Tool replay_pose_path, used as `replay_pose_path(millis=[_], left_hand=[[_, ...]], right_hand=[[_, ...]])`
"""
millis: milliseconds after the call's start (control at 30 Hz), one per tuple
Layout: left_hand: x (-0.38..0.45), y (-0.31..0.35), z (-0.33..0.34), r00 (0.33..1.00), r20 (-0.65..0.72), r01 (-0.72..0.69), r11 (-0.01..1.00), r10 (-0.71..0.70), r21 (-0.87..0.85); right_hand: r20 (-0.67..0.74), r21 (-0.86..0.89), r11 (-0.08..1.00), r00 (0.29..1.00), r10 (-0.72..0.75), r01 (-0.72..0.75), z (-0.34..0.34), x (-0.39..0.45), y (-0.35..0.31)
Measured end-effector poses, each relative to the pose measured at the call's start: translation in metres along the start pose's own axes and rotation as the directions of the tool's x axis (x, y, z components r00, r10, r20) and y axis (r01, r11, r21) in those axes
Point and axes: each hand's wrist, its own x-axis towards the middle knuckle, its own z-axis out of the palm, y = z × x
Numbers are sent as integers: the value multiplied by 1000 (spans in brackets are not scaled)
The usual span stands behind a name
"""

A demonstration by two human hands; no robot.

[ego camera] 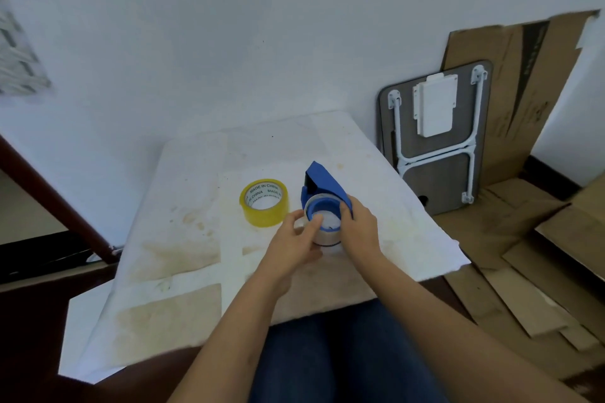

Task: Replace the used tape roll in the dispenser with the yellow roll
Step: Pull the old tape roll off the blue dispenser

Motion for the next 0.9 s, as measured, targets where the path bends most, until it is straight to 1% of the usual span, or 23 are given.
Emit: replay_pose_path(millis=[100,200,267,333,367,467,567,633,733,900], left_hand=[[-12,-1,3,999,18,-40,998,41,-44],[-23,-1,1,997,30,-69,996,71,-61],[-28,-3,-4,996,30,-80,997,80,-25],[-31,-7,-12,993,66,-98,995,96,31],[-33,-8,-16,991,91,-105,993,100,52],[-39,-9,-25,984,152,-108,990,93,91],[-41,-6,-29,975,200,-129,983,101,134],[-41,-4,-31,972,214,-140,973,100,182],[-41,1,-35,969,223,-166,953,109,252],[-36,7,-44,961,233,-239,867,147,437]], right_hand=[[-29,100,995,999,-26,29,-8,-23,-3],[-10,182,983,1000,-26,27,-15,-40,1],[61,268,963,998,8,-24,-21,-46,4],[145,379,917,987,72,-122,-27,-48,3],[169,404,900,980,103,-164,-29,-48,3],[268,372,886,946,183,-276,-34,-45,7],[402,388,854,897,182,-347,-40,-47,9],[440,409,848,887,140,-336,-47,-49,8],[459,436,842,883,97,-319,-58,-50,10],[520,387,864,850,85,-323,-71,-50,13]])
